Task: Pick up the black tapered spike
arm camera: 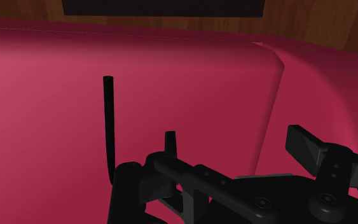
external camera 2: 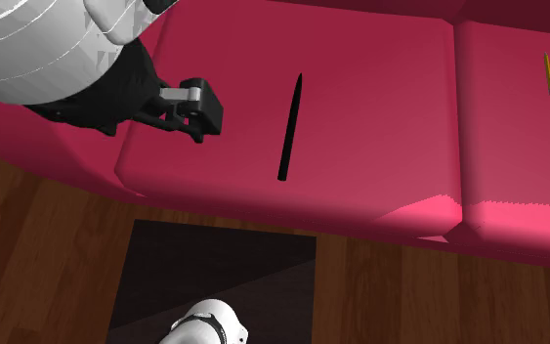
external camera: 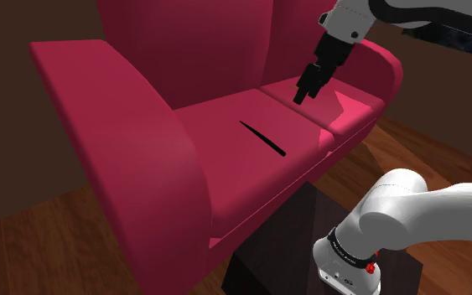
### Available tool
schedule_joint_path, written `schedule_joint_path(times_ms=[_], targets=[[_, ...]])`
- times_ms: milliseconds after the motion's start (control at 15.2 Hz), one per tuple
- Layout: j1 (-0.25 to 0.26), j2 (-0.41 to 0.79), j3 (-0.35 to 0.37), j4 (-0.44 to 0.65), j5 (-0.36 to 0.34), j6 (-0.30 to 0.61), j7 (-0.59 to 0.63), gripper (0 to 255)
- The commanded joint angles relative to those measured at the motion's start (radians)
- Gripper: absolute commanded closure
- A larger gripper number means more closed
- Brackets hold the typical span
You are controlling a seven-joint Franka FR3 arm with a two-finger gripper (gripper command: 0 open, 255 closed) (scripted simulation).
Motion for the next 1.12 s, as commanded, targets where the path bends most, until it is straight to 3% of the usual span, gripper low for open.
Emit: schedule_joint_path(times_ms=[0,528,1056], targets=[[0.000,0.000,0.000,0.000,0.000,0.000,0.000,0],[-0.031,0.203,-0.029,-0.058,-0.052,0.207,-0.028,0],[-0.062,0.459,-0.062,-0.042,-0.098,0.397,-0.046,0]])
